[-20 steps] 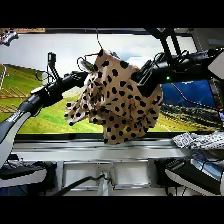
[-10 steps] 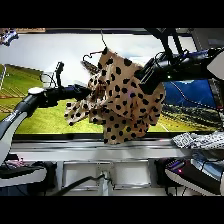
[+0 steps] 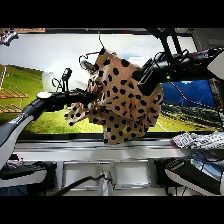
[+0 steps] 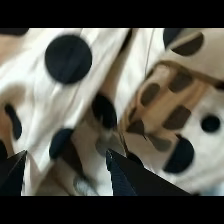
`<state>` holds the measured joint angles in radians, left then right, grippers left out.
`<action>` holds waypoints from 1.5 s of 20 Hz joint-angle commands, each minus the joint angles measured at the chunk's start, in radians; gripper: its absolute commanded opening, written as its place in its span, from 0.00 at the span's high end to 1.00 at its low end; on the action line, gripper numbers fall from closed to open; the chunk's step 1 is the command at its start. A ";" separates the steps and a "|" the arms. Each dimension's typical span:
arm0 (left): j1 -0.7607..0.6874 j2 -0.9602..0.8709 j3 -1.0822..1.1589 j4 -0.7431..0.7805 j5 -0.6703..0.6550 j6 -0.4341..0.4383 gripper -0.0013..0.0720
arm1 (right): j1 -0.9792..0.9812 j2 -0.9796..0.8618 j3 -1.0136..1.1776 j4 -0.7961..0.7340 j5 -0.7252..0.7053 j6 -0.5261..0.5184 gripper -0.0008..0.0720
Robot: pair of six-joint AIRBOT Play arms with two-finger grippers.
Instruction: Fold the clothes and pants, and hang the long-sleeved shirts on hangers.
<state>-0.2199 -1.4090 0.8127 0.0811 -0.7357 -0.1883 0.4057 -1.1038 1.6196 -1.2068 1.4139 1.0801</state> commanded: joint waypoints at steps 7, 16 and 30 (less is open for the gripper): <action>0.029 -0.041 0.006 -0.136 0.231 0.017 0.97 | 0.000 0.005 0.006 0.025 0.035 0.000 0.97; 0.111 -0.040 0.180 -0.216 0.169 0.021 0.97 | 0.000 0.005 0.006 0.045 0.173 0.001 0.97; 0.241 0.216 0.258 -0.164 0.057 0.021 0.97 | 0.000 -0.009 0.004 -0.233 0.154 0.001 0.97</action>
<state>0.0071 -1.2667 1.0542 -0.0856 -0.6670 -0.1684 0.4057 -1.1072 1.6241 -1.4006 1.5749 1.0801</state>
